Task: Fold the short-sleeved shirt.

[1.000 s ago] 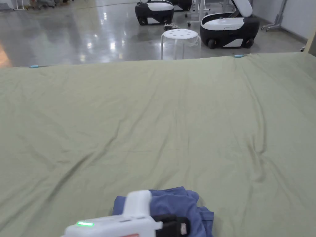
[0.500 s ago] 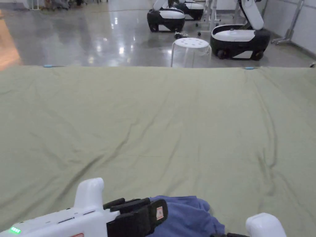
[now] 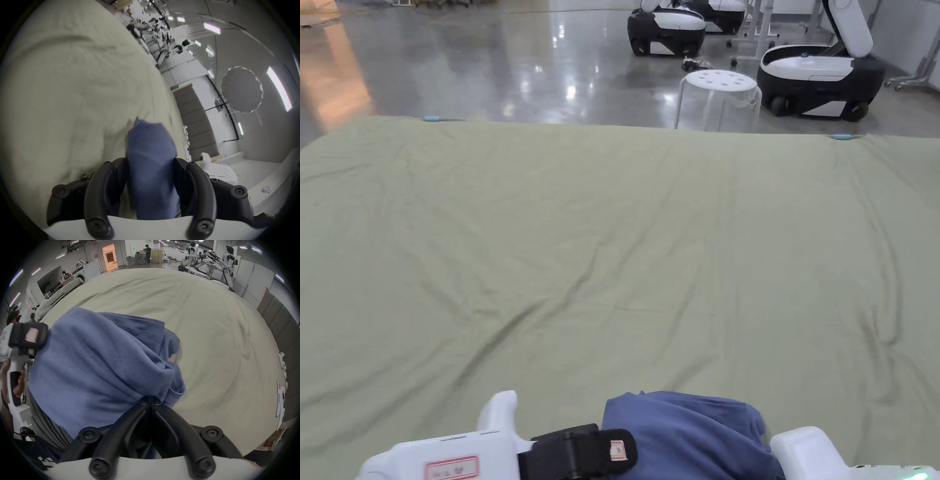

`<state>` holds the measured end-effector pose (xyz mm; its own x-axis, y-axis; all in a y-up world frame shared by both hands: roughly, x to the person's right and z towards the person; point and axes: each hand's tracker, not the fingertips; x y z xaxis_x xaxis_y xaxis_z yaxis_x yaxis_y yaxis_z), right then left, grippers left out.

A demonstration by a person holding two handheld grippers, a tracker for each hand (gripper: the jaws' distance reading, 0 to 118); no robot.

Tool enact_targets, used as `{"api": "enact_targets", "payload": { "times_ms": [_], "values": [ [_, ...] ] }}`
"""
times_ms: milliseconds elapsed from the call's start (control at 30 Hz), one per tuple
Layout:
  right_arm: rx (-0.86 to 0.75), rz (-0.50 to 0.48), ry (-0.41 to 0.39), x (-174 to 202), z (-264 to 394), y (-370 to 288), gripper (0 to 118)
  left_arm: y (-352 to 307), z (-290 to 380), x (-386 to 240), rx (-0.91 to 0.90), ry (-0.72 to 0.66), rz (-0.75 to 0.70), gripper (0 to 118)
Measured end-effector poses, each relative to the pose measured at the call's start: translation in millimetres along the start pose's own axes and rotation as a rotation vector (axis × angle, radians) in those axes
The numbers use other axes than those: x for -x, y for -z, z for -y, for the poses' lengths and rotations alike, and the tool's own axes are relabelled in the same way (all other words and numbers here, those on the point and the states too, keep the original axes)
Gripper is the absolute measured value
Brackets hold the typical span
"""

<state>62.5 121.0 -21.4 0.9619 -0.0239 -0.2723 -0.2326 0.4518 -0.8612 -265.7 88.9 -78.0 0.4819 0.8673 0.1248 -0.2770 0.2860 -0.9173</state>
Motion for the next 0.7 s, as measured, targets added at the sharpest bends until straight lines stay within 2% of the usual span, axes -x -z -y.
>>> {"api": "enact_targets", "payload": {
  "times_ms": [33, 100, 133, 167, 200, 333, 433, 467, 533, 633, 700],
  "values": [
    [-0.002, -0.001, 0.008, -1, 0, 0, 0, 8, -1, 3, 0.026, -0.024, -0.008, 58],
    [-0.006, 0.002, 0.015, 0, 1, 0, 0, 18, 2, 7, 0.038, -0.069, 0.048, 48],
    [-0.008, 0.008, 0.011, 2, 2, 0, 0, 18, 2, 5, 0.032, -0.051, 0.054, 32],
    [-0.012, 0.013, 0.008, 3, 3, 1, 0, 18, 2, 2, 0.022, -0.039, 0.046, 24],
    [-0.018, 0.015, 0.007, 3, 4, 0, 0, 16, 0, 3, 0.016, -0.026, 0.011, 24],
    [-0.075, -0.005, 0.001, 4, 4, -18, 0, -2, -3, 10, 0.001, -0.085, 0.072, 23],
    [-0.284, -0.136, 0.139, 2, -3, -52, 0, -58, -20, 8, -0.082, -0.091, 0.131, 23],
    [-0.324, -0.197, 0.183, 1, -7, -60, 0, -89, -30, 10, -0.110, -0.053, 0.097, 23],
    [-0.380, -0.283, 0.221, 2, -11, -68, 0, -154, -51, 15, -0.193, 0.025, -0.031, 23],
    [-0.367, -0.312, 0.203, 8, -12, -66, 0, -256, -79, 36, -0.349, 0.020, -0.264, 23],
    [-0.352, -0.322, 0.189, 18, -6, -60, 0, -305, -102, 62, -0.367, 0.002, -0.432, 23]
  ]
}}
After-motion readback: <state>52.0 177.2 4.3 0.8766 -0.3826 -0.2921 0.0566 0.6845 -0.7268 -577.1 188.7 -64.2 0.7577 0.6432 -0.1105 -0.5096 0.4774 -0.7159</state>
